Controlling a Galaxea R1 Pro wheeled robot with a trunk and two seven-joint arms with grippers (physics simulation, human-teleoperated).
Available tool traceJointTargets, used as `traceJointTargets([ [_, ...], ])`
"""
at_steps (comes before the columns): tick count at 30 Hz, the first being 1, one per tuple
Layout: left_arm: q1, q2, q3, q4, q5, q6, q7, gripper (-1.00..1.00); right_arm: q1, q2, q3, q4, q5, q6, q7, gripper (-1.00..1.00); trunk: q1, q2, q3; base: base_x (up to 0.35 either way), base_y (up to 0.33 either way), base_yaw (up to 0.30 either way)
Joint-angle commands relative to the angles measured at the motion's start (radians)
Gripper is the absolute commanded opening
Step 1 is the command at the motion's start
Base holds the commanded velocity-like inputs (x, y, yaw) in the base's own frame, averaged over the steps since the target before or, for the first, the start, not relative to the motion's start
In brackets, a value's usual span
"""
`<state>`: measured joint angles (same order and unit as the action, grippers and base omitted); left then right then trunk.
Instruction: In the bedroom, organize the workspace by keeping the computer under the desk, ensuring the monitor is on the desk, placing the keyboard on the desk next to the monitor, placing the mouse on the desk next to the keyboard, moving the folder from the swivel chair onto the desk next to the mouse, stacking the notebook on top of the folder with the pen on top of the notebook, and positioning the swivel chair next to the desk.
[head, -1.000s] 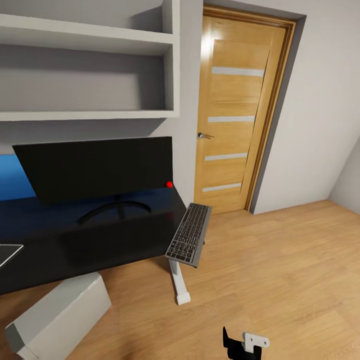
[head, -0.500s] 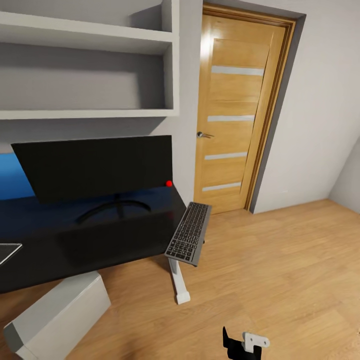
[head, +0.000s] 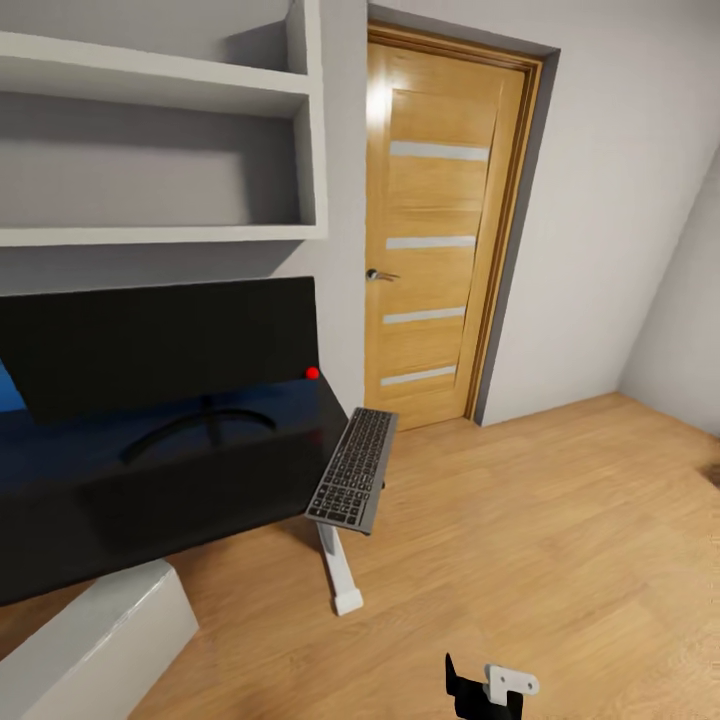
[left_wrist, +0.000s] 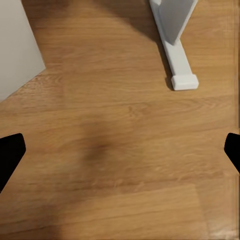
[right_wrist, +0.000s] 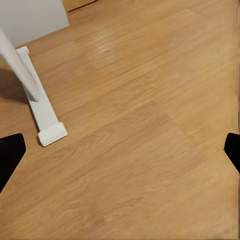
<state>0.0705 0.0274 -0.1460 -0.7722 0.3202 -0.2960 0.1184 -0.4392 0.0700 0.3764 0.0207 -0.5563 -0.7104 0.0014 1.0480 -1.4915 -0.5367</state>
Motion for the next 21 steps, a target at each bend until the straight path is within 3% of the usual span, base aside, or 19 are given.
traceJointTargets([
  [1,0.0,0.002,-0.007,-0.001,0.007,-0.003,0.01,1.0,-0.001,0.001,0.008,0.002,-0.008,-0.003,0.0,1.0,0.0,0.0,0.0,0.0,0.0,-0.183],
  [21,0.0,0.002,-0.004,0.004,0.008,-0.003,0.01,1.0,-0.001,0.001,0.008,0.002,-0.008,-0.003,0.0,1.0,0.0,0.0,0.02,0.0,0.0,-0.182],
])
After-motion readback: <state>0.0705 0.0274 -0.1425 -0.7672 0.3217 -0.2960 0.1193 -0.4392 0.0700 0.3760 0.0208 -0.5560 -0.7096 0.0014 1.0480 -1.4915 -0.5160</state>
